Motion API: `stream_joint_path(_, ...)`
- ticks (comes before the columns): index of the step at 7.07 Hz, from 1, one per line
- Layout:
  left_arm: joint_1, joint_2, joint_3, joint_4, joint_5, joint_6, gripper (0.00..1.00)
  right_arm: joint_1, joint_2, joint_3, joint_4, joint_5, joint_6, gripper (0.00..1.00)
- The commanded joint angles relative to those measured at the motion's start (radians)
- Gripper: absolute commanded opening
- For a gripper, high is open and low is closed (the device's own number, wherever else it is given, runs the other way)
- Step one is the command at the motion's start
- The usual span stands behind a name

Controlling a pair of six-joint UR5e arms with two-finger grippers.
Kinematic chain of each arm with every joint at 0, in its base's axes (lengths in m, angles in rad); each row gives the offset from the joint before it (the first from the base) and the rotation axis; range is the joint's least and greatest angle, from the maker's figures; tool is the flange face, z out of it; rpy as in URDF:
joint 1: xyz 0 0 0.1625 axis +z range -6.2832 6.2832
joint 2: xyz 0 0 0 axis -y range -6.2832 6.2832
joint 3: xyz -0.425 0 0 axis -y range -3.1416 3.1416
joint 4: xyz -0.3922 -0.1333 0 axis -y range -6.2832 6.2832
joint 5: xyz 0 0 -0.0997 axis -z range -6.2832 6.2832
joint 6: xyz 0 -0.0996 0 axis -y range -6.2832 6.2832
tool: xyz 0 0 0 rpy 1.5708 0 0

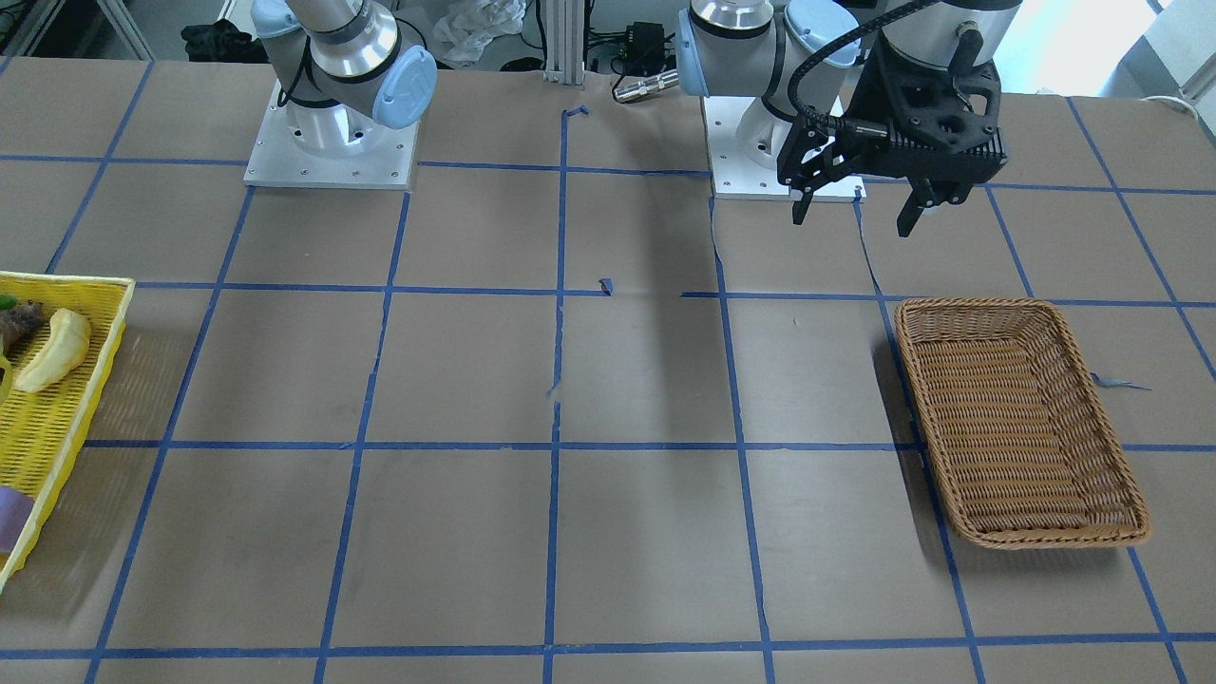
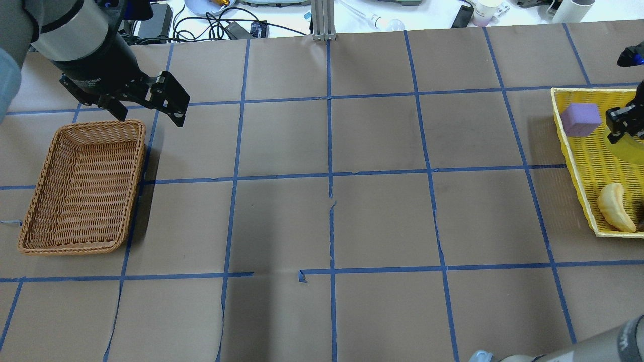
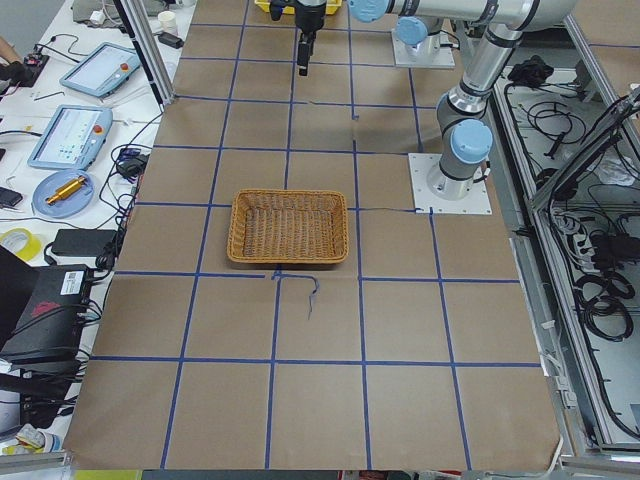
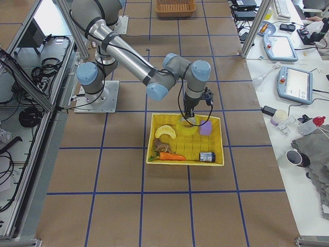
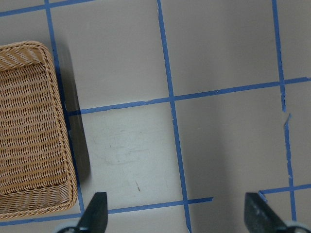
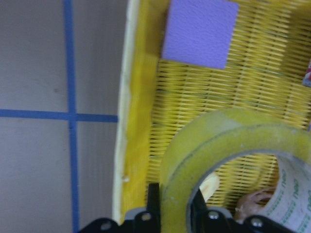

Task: Transfer tape with both arms
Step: 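Lower the right gripper into the yellow crate onto the yellow tape roll, then grasp the tape roll with the right gripper and carry it to mid-table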

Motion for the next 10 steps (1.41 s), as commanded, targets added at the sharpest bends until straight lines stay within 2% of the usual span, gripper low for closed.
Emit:
stream_joint_path(1, 0.000, 0.000, -0.001, 0.000, 0.000, 0.000, 1.00, 0.261, -0.071, 0.001, 0.082, 0.020, 0.316, 0.00)
stream_joint_path(3, 0.000, 0.000, -0.001, 0.000, 0.000, 0.000, 1.00, 0.545, -0.032, -0.013, 0.029, 0.082, 0.709, 0.00)
stream_joint_path(4, 0.000, 0.000, -0.001, 0.000, 0.000, 0.000, 1.00, 0.642, 0.044, -0.063, -0.031, 0.096, 0.790, 0.00)
stream_joint_path(5, 0.000, 0.000, -0.001, 0.000, 0.000, 0.000, 1.00, 0.728, 0.161, -0.154, -0.073, 0.096, 0.891, 0.00)
stream_joint_path(7, 0.000, 0.000, -0.001, 0.000, 0.002, 0.000, 1.00, 0.829, 0.385, -0.401, -0.081, 0.103, 1.010, 0.00)
stream_joint_path(8, 0.000, 0.000, -0.001, 0.000, 0.002, 0.000, 1.00, 0.851, 0.450, -0.457, -0.082, 0.125, 1.040, 0.00)
stream_joint_path(9, 0.000, 0.000, -0.001, 0.000, 0.002, 0.000, 1.00, 0.866, 0.491, -0.471, -0.087, 0.181, 1.076, 0.00)
stream_joint_path(10, 0.000, 0.000, -0.002, -0.003, 0.002, 0.000, 1.00, 0.877, 0.504, -0.471, -0.088, 0.191, 1.082, 0.00)
